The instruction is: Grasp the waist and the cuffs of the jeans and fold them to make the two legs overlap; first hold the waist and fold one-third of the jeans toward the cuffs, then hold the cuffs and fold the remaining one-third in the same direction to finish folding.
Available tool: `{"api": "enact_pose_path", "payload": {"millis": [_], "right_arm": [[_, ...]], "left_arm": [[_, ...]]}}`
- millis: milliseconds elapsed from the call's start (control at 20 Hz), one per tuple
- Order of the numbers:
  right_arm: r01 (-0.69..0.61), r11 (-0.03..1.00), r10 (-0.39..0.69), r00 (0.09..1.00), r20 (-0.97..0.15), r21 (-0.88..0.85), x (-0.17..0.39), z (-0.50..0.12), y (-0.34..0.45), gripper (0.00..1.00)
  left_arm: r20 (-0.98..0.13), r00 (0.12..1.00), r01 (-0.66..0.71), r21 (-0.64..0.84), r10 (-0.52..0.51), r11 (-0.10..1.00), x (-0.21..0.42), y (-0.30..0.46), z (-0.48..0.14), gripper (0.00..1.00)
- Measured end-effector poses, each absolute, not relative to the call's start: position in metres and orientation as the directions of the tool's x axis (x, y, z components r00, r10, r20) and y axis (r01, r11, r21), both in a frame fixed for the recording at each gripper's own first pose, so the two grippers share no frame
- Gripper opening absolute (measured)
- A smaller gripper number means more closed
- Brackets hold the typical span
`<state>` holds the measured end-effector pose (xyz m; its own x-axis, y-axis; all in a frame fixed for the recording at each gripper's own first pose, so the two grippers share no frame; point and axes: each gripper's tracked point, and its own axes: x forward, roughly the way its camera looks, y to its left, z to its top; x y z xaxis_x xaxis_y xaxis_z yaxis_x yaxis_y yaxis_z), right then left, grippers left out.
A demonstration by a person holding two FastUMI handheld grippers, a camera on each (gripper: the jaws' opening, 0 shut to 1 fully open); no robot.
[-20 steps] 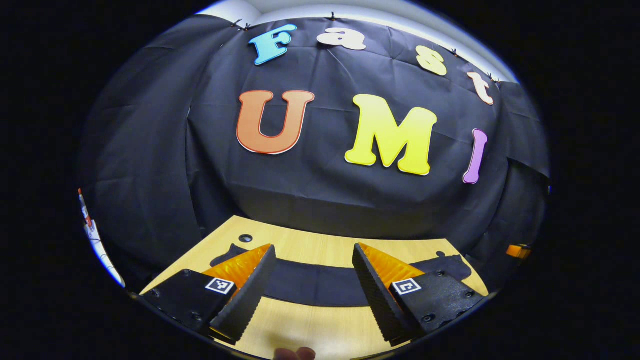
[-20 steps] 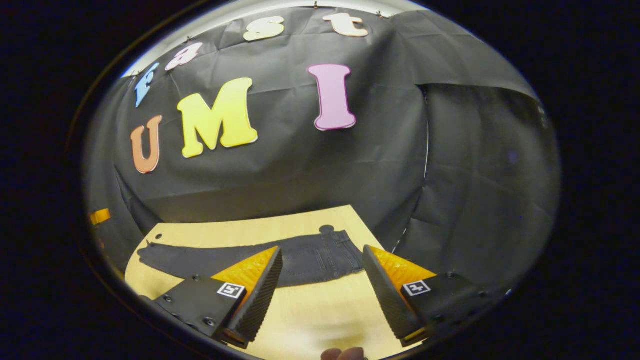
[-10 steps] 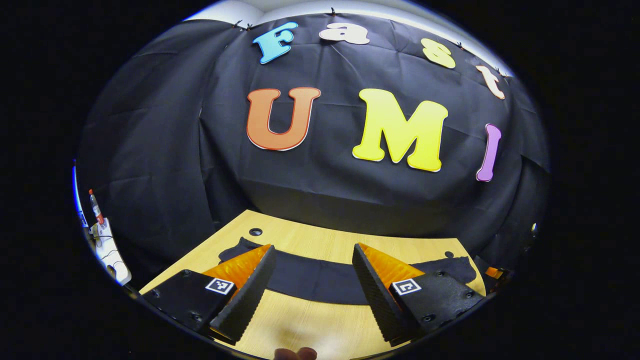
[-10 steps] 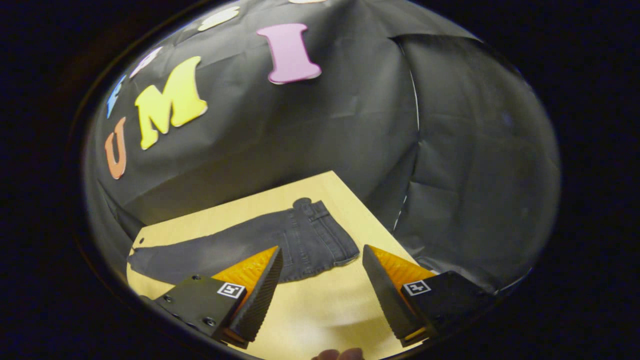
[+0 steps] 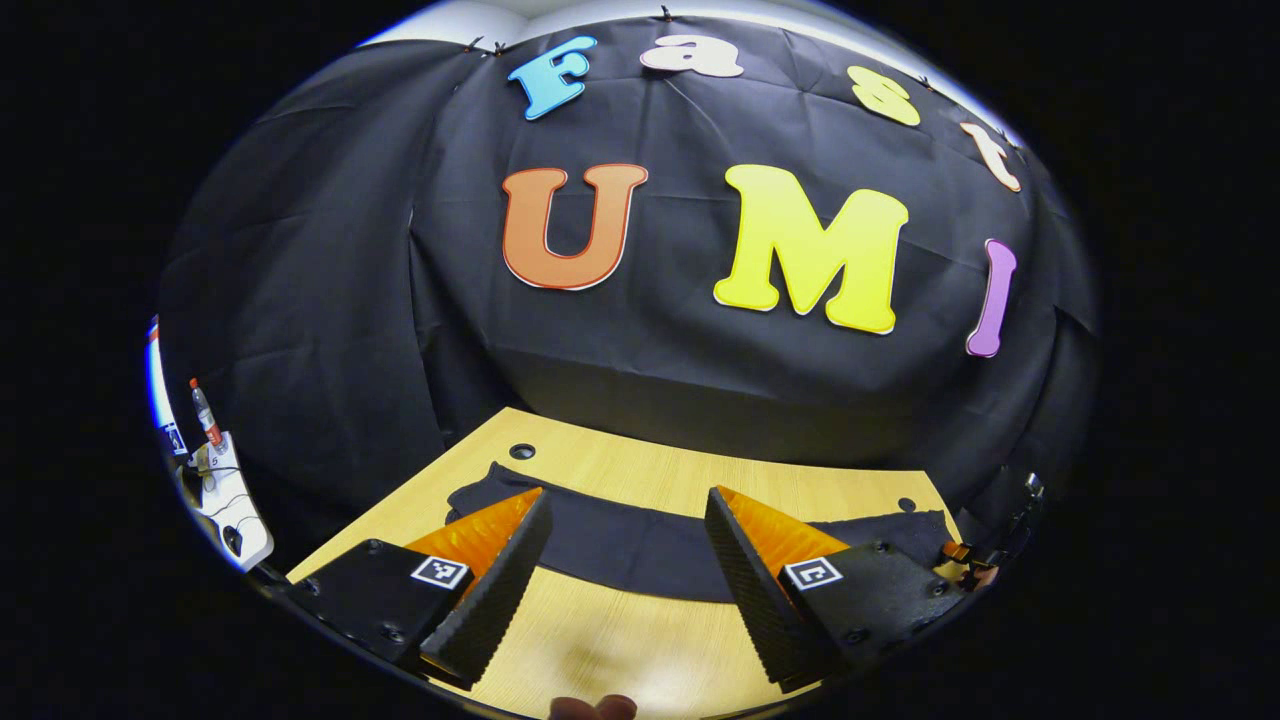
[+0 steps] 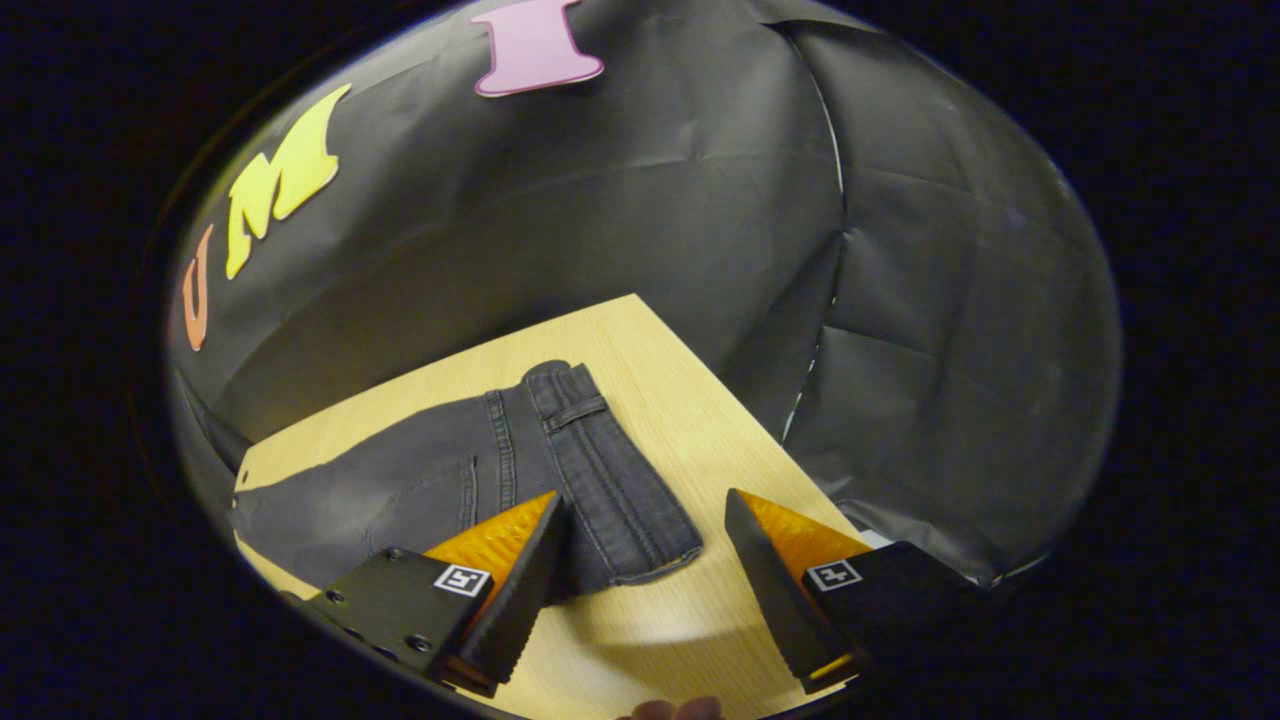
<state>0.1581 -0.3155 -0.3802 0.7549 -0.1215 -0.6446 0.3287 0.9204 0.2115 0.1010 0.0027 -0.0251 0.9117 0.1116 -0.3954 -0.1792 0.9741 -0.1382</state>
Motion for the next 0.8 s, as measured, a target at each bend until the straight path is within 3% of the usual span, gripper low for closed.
{"api": "enact_pose_path", "payload": {"millis": [50,200,350,500,600,650,700,800], "right_arm": [[0.318,0.923,-0.106,0.749,-0.654,0.215,0.159,-0.385,-0.313,0.98],[0.305,0.912,-0.061,0.761,-0.646,0.274,0.160,-0.386,-0.306,0.73],[0.310,0.894,-0.019,0.749,-0.662,0.325,0.157,-0.394,-0.299,0.65],[0.319,0.887,-0.022,0.751,-0.660,0.334,0.164,-0.383,-0.296,0.29],[0.338,0.886,-0.034,0.730,-0.683,0.316,0.159,-0.377,-0.297,0.18],[0.360,0.873,-0.047,0.733,-0.678,0.329,0.161,-0.369,-0.298,0.18],[0.364,0.874,-0.057,0.734,-0.676,0.322,0.158,-0.361,-0.297,0.00],[0.345,0.889,-0.072,0.754,-0.653,0.300,0.158,-0.332,-0.291,0.04]], "left_arm": [[-0.402,0.909,-0.182,-0.143,0.111,0.973,0.101,0.003,-0.027,0.99],[-0.420,0.900,-0.205,-0.182,0.113,0.962,0.103,0.006,-0.033,0.99],[-0.442,0.890,-0.229,-0.230,0.108,0.946,0.104,0.012,-0.044,0.99],[-0.456,0.883,-0.257,-0.273,0.111,0.927,0.101,0.024,-0.051,0.99],[-0.454,0.883,-0.262,-0.272,0.117,0.926,0.096,0.034,-0.052,0.99],[-0.449,0.885,-0.265,-0.267,0.124,0.927,0.095,0.042,-0.051,0.99],[-0.442,0.887,-0.269,-0.263,0.132,0.927,0.094,0.050,-0.049,0.99],[-0.426,0.893,-0.278,-0.264,0.147,0.924,0.093,0.067,-0.049,0.99]]}}
